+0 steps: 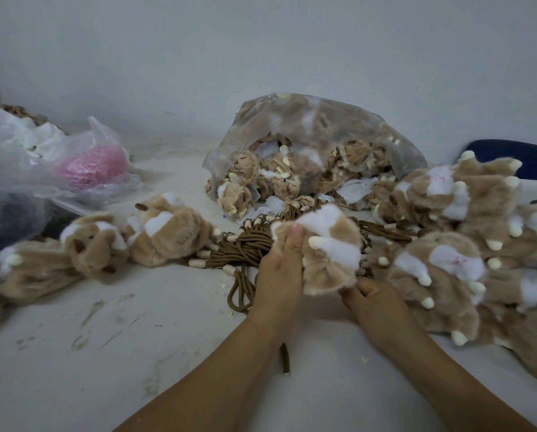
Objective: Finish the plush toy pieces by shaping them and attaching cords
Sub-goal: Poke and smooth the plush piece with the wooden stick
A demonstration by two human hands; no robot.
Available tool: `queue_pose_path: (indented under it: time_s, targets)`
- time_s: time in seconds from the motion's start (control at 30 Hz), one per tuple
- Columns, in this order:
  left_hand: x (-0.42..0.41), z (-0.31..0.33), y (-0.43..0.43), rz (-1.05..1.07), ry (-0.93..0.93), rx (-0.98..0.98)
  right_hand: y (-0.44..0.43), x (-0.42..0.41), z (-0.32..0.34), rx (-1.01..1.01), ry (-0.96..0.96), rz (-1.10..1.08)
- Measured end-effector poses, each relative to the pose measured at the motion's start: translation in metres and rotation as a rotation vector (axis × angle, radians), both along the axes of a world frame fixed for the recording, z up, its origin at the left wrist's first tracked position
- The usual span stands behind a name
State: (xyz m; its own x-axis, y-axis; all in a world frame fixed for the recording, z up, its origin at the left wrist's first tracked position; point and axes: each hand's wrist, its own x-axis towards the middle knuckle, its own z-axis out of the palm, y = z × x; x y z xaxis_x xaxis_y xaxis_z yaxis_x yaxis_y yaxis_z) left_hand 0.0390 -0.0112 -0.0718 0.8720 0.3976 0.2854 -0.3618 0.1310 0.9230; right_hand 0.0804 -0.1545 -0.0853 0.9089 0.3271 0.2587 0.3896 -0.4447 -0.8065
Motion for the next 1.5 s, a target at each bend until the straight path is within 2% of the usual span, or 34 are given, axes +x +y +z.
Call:
queue_pose_path:
  time_s: [0.2,0.37,0.6,0.9,1.1,1.27,1.5]
  targets:
    - [0.001,-0.005,0.0,0.091,0.012,0.066,0.0,0.0,-0.001,-0.034,-0.022,0.008]
    - [-0.001,-0.004,0.006,0.14,0.03,0.026,-0.011,0.004,0.001,-0.131,-0.093,0.003]
    - [-0.004,-0.002,0.007,0.022,0.071,0.05,-0.015,0.007,0.004,-0.088,-0.12,0.013]
    - [0.003,-0.004,0.006,0.054,0.103,0.072,0.0,-0.001,-0.004,-0.034,-0.092,-0.041]
    - [0.004,-0.009,0.009,0.051,0.074,0.131,-0.005,0.003,-0.007,-0.095,-0.146,-0.109]
    - [0.004,-0.006,0.014,-0.035,0.044,-0.003,-0.01,0.011,-0.008,-0.11,-0.185,-0.116]
    - [0.005,-0.003,0.018,-0.13,0.045,-0.081,-0.011,0.009,-0.006,-0.096,-0.216,-0.094]
